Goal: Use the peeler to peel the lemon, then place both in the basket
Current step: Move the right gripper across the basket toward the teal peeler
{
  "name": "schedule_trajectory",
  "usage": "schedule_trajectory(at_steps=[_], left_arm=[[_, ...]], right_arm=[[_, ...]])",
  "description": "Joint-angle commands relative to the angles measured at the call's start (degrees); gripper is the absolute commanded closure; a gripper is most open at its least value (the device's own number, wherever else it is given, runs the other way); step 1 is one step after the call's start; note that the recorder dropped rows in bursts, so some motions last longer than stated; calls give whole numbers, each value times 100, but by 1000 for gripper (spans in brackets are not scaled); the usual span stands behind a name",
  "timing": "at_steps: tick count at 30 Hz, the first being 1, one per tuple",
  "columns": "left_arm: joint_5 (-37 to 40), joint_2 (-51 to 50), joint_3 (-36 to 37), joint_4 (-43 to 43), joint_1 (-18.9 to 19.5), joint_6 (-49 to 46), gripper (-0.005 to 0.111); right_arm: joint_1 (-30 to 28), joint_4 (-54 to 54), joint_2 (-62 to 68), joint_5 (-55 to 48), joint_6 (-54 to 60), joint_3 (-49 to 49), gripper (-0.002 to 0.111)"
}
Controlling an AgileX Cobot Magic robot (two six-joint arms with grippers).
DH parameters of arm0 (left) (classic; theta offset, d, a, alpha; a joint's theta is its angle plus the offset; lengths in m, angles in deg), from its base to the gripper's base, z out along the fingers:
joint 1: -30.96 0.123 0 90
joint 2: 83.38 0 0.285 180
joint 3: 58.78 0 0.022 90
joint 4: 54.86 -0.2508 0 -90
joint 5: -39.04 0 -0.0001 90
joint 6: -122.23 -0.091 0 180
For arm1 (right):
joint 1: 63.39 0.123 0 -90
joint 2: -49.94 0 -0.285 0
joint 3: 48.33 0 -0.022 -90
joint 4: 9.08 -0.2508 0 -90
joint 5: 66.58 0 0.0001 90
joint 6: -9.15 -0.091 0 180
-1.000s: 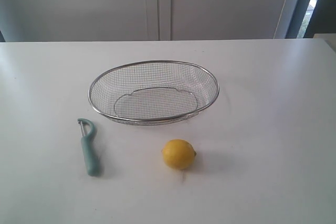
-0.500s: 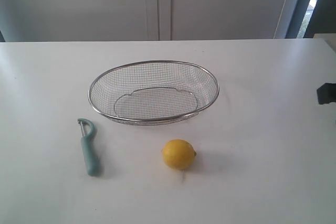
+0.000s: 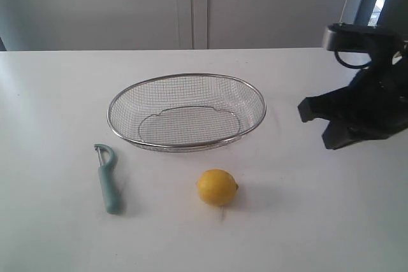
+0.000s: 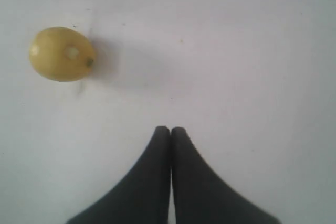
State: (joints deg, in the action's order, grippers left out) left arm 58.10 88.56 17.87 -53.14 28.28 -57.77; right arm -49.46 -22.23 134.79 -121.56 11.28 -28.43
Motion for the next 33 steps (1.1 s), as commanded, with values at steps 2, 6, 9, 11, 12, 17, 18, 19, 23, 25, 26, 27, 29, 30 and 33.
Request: schedule_trajectory(at_steps=[2, 6, 9, 11, 12, 17, 18, 19, 23, 25, 26, 27, 29, 30, 33], left_arm=[[16, 27, 57, -6, 14, 0, 107], [16, 27, 57, -6, 14, 0, 107], [16, 27, 57, -6, 14, 0, 107], [16, 27, 57, -6, 14, 0, 107], [16, 27, 57, -6, 14, 0, 107], [16, 27, 57, -6, 14, 0, 107], [16, 27, 57, -6, 14, 0, 107], [16, 27, 57, -6, 14, 0, 107], [16, 27, 57, -6, 14, 0, 107], [16, 27, 57, -6, 14, 0, 107], [16, 27, 57, -6, 14, 0, 107], [16, 27, 57, -6, 14, 0, 107], [16, 27, 57, -6, 14, 0, 107], [16, 27, 57, -6, 14, 0, 107], [16, 27, 57, -6, 14, 0, 107]], right_arm=[[475, -26, 347, 31, 53, -456, 108], [826, -35, 637, 46, 53, -748, 108], [1100, -35, 880, 46, 53, -972, 108], [1334, -51, 1044, 116, 53, -1141, 108], [1458, -62, 1126, 128, 53, -1237, 108], [2019, -62, 1573, 242, 53, -1753, 108], [2129, -62, 1673, 242, 53, -1870, 108], [2237, -62, 1774, 242, 53, -1985, 108], [2616, -39, 2116, 230, 67, -2382, 108], [2876, -17, 2414, 189, 117, -2724, 108], [2949, -17, 2483, 147, 169, -2815, 108], [3013, -17, 2571, 109, 211, -2929, 108], [3140, 8, 2820, -78, 234, -3292, 108], [3185, 17, 2907, -114, 243, -3406, 108], [3272, 29, 3126, -201, 259, -3696, 108]])
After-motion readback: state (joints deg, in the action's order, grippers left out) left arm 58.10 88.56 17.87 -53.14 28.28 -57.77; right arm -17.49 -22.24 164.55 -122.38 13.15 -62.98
